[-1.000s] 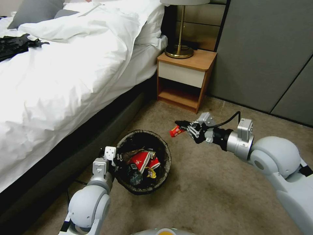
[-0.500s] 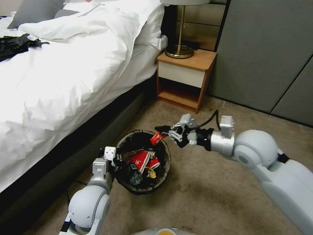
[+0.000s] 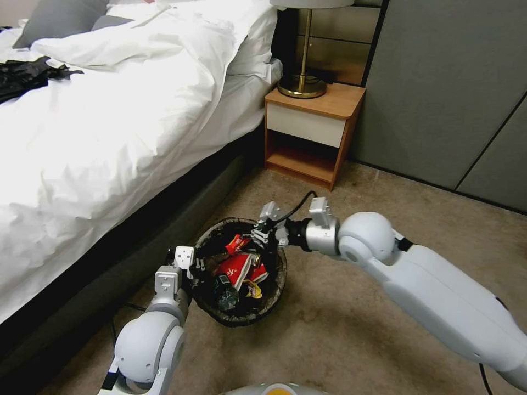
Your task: Pick up the trash bin, then pick up the garbage from the floor and place it into the trash bin.
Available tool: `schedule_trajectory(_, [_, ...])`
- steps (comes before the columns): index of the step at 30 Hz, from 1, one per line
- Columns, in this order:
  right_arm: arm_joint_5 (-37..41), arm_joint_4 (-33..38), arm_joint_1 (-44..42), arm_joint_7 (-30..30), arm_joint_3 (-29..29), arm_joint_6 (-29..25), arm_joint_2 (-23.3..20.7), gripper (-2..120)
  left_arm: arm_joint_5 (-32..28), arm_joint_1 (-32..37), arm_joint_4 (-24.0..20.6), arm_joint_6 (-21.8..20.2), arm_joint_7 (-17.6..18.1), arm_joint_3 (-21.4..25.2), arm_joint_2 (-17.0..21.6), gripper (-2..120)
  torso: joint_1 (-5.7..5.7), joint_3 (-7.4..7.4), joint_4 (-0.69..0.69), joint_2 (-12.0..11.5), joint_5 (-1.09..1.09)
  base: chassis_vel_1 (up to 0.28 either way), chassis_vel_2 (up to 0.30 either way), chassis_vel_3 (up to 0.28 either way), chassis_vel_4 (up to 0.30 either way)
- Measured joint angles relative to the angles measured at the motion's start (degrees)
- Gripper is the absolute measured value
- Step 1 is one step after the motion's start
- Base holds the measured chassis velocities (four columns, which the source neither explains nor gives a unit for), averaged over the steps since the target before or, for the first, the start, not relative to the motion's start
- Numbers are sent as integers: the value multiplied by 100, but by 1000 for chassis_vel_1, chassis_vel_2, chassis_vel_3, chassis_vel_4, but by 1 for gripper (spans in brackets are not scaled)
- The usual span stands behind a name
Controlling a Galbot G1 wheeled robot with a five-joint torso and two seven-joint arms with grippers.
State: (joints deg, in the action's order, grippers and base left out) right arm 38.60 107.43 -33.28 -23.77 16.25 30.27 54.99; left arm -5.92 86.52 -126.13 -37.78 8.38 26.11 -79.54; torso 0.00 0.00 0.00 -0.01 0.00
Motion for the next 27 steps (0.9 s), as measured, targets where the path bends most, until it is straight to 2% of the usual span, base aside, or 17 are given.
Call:
schedule_trajectory(10, [184,-171,129,228,252,101,158,0,17,-7,21,10,2,-25,-37,0,0,0,0,0,0,0,0,0,0])
schedule_trajectory(12, [181,-184,131,251,284,140,172,4,17,-4,21,11,2,-24,-32,0,0,0,1,0,0,0,0,0,0])
schedule_trajectory(14, [149,-197,130,288,298,156,176,13,15,-4,16,12,3,-13,-20,0,0,0,0,0,-1,0,0,0,0])
schedule_trajectory(15, [149,-197,130,288,298,156,176,13,15,-4,16,12,3,-13,-20,0,0,0,0,0,-1,0,0,0,0])
schedule_trajectory(18, [129,-221,99,347,282,158,192,30,-86,-3,-44,-19,55,-22,21,0,0,0,0,1,0,0,0,0,0])
schedule_trajectory(19, [129,-221,99,347,282,158,192,30,-86,-3,-44,-19,55,-22,21,0,0,0,0,1,0,0,0,0,0])
schedule_trajectory(21, [131,-223,73,352,263,161,183,39,-88,-5,-44,-24,61,-32,11,0,0,0,0,1,0,0,0,0,0])
schedule_trajectory(22, [131,-223,73,352,263,161,183,39,-88,-5,-44,-24,61,-32,11,0,0,0,0,1,0,0,0,0,0])
schedule_trajectory(24, [121,-242,40,351,246,161,178,50,-87,-9,-55,-24,62,-35,2,0,0,0,0,1,0,0,0,0,0])
schedule_trajectory(25, [121,-242,40,351,246,161,178,50,-87,-9,-55,-24,62,-35,2,0,0,0,0,1,0,0,0,0,0])
schedule_trajectory(27, [109,-258,19,350,234,160,184,61,-89,-12,-62,-25,62,-24,4,0,0,0,0,1,0,0,0,0,0])
